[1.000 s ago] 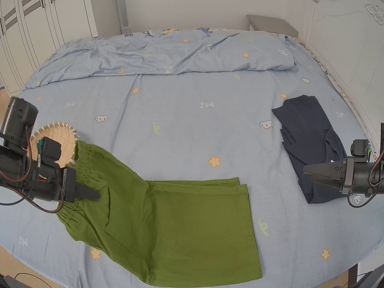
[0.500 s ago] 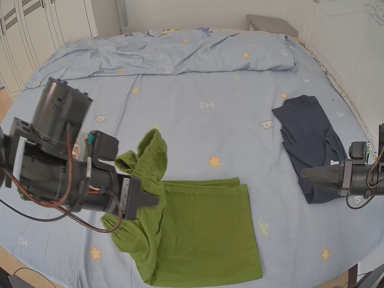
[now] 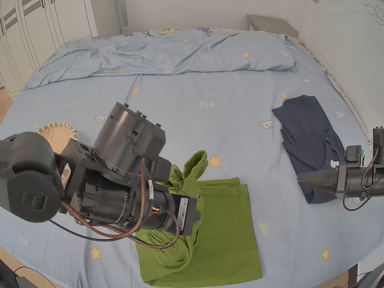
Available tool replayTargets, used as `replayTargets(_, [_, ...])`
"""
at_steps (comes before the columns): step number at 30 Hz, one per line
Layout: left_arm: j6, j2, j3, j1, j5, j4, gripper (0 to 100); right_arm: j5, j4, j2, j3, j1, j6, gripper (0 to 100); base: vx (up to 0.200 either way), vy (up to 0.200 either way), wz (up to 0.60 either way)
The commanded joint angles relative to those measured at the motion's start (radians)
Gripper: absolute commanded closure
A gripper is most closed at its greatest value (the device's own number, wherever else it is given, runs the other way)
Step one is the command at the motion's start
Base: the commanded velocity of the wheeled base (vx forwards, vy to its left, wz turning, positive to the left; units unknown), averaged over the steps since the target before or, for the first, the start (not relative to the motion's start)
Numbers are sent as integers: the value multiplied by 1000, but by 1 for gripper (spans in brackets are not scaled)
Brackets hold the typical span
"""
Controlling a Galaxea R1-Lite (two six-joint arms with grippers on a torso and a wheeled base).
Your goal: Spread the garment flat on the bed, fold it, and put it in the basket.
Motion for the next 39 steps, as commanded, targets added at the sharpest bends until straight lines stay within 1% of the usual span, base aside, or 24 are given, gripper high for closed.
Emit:
replayTargets(1, [-8,39,-1,-17,0,-7,100,0,-1,9,0,0,0,0,0,0,0])
replayTargets(2, [-34,66,-4,-34,0,-28,100,0,0,15,0,0,0,0,0,0,0])
replayTargets(5, [-45,92,-4,-57,0,-50,100,-2,-1,37,0,0,-1,0,0,0,0])
replayTargets(6, [-48,97,-4,-60,0,-55,0,-2,-1,40,0,0,-1,0,0,0,0])
replayTargets(12, [-88,118,-2,-106,-2,-90,0,-14,-1,49,0,2,-1,0,0,0,0])
replayTargets(17, [-117,129,1,-113,-2,-128,0,-14,-1,47,2,15,-1,0,0,0,0])
replayTargets(19, [-135,131,-1,-102,-3,-136,0,-14,0,47,5,25,-1,0,0,0,0])
replayTargets(20, [-152,124,-1,-85,-3,-136,0,-14,-1,46,11,40,-1,0,0,0,0])
replayTargets(22, [-172,114,2,-24,-9,-134,0,-14,-1,46,17,60,-1,0,0,0,0])
replayTargets(24, [-177,111,4,-10,-11,-133,0,-14,-1,46,19,64,-1,0,0,0,0])
replayTargets(25, [-187,78,21,81,-17,-125,0,-15,-1,43,22,89,0,0,0,0,0])
replayTargets(26, [-187,77,22,92,-20,-125,0,-15,-1,43,22,91,0,0,0,0,0])
replayTargets(27, [-187,55,59,180,-62,-128,0,-14,-1,37,22,103,2,0,0,0,0])
replayTargets(28, [-186,45,82,234,-103,-128,0,-14,0,32,22,107,2,0,0,0,0])
replayTargets(29, [-186,35,108,277,-144,-128,0,-15,0,26,20,109,2,0,0,0,0])
replayTargets(30, [-186,35,108,277,-144,-128,0,-15,0,26,20,109,2,0,0,0,0])
replayTargets(31, [-180,23,186,368,-252,-137,0,-15,3,-3,22,109,6,0,0,0,0])
replayTargets(34, [-161,28,284,487,-382,-160,0,-15,8,-37,20,112,11,0,0,0,0])
replayTargets(35, [-138,35,317,535,-433,-186,0,-15,8,-46,22,120,11,0,0,0,0])
replayTargets(37, [-89,91,355,607,-496,-243,0,-15,8,-57,23,124,12,0,0,0,0])
replayTargets(39, [-40,138,378,662,-536,-289,0,-15,8,-58,28,124,12,0,0,0,0])
